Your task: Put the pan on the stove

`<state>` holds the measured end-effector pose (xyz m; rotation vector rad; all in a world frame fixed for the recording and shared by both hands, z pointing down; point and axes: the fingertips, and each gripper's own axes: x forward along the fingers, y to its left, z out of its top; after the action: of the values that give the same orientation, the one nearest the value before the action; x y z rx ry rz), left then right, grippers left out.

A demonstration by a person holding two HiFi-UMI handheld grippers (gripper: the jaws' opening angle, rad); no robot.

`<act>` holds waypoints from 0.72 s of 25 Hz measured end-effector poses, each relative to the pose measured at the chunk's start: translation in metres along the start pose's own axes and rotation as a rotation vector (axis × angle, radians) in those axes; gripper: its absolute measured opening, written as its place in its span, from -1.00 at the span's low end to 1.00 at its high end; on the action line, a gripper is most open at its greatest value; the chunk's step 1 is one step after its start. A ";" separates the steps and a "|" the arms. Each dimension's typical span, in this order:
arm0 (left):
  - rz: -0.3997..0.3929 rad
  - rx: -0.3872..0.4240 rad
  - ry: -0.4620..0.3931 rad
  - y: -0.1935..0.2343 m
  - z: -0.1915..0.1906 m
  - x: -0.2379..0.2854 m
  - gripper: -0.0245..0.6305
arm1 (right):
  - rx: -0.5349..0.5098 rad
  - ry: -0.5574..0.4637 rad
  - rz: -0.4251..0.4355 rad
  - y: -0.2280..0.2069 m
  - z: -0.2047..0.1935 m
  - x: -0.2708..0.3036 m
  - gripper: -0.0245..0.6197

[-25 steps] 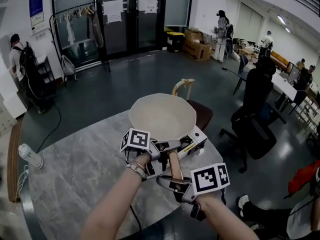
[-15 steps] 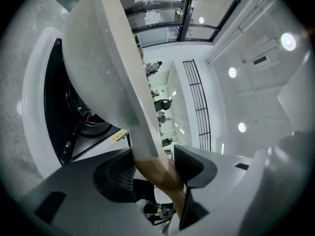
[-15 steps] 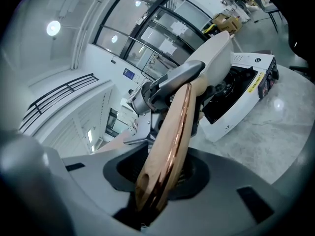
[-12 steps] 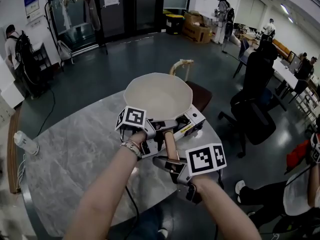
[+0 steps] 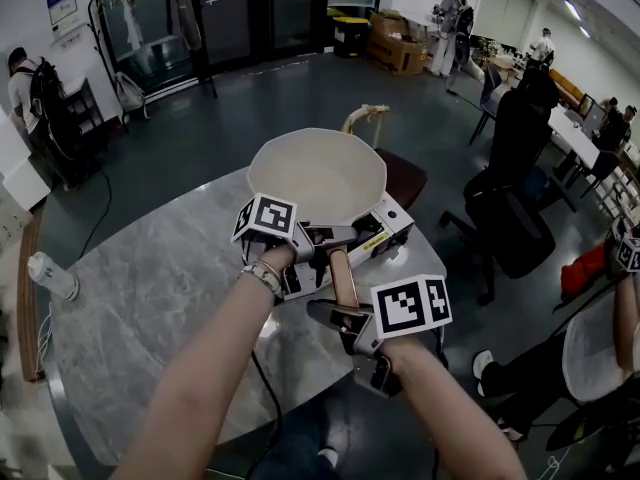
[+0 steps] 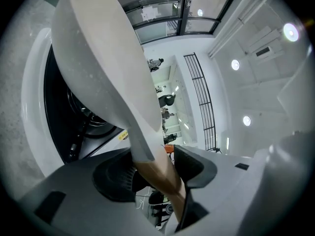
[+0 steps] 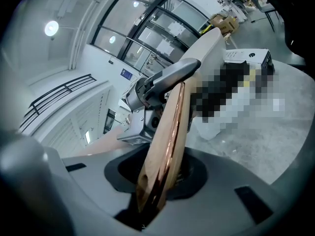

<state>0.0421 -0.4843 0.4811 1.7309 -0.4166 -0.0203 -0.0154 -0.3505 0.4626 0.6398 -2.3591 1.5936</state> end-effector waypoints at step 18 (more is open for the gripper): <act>0.051 -0.010 -0.048 0.017 -0.011 0.002 -0.20 | 0.053 -0.064 -0.027 -0.027 -0.015 0.006 -0.69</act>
<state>0.0424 -0.4770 0.5000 1.7119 -0.4946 -0.0274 -0.0086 -0.3467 0.4930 0.7403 -2.3497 1.6529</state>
